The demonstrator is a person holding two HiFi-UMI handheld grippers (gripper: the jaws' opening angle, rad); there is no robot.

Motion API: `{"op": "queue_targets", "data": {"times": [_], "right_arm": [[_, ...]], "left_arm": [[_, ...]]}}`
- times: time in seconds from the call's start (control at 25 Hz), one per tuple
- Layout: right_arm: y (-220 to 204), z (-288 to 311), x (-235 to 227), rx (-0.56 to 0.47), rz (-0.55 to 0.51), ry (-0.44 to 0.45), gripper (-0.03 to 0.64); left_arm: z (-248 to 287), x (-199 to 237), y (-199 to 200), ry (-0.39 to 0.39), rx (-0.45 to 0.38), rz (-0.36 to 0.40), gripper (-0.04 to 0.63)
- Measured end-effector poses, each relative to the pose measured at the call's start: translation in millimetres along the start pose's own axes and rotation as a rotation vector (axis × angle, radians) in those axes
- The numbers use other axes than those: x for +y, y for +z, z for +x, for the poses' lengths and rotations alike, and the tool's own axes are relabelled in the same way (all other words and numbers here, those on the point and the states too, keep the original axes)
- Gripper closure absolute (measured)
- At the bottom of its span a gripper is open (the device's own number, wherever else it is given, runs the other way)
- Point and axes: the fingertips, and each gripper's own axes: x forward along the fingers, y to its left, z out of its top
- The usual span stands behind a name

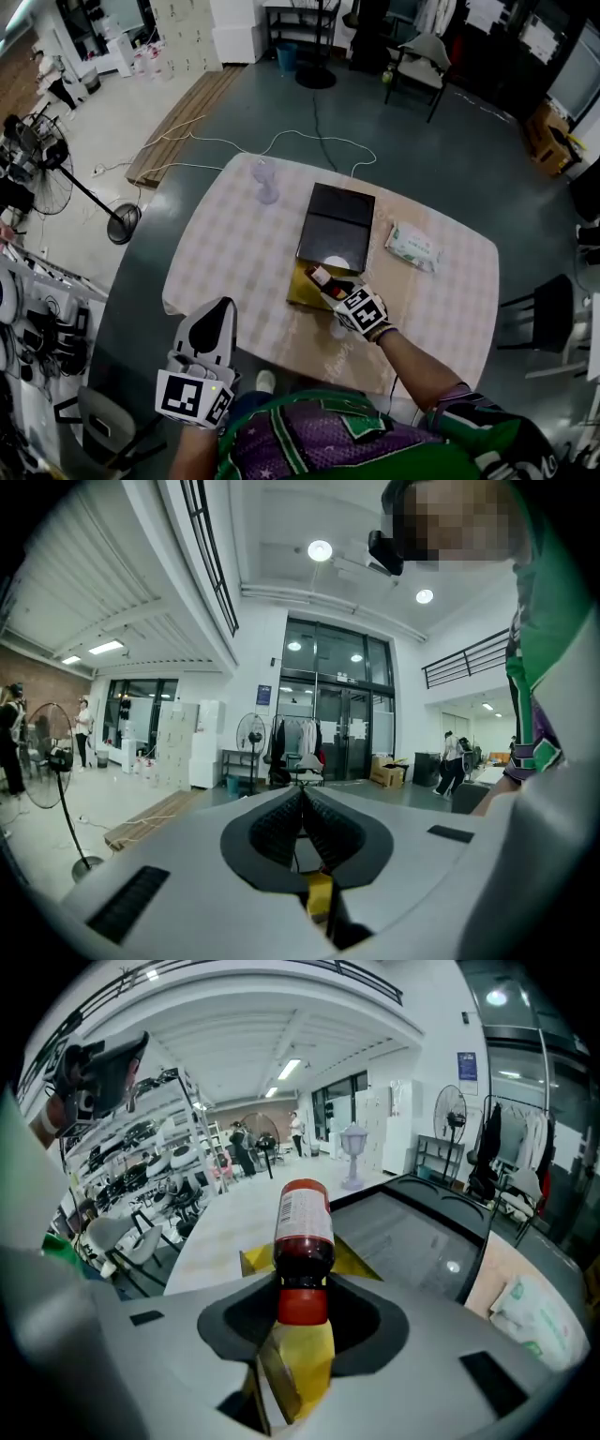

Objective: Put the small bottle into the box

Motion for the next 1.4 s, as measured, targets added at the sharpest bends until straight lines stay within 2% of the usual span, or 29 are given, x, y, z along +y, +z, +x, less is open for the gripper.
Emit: {"op": "queue_targets", "data": {"times": [0.56, 0.76, 0.88, 1.04, 1.4], "right_arm": [[-31, 54, 10, 0.212, -0.051, 0.038, 0.460], [-35, 60, 10, 0.256, -0.082, 0.038, 0.460], [-40, 64, 15, 0.295, -0.095, 0.069, 0.457], [-35, 64, 9, 0.311, -0.153, 0.021, 0.456], [-31, 62, 6, 0.297, -0.145, 0.015, 0.429]], "left_arm": [[-5, 5, -12, 0.041, 0.035, 0.009, 0.572], [-8, 9, -16, 0.057, 0.046, 0.001, 0.571], [-9, 11, -17, 0.060, 0.046, 0.001, 0.572], [-12, 11, -15, 0.057, 0.042, -0.001, 0.572], [-18, 20, -16, 0.065, 0.042, -0.001, 0.571]]}}
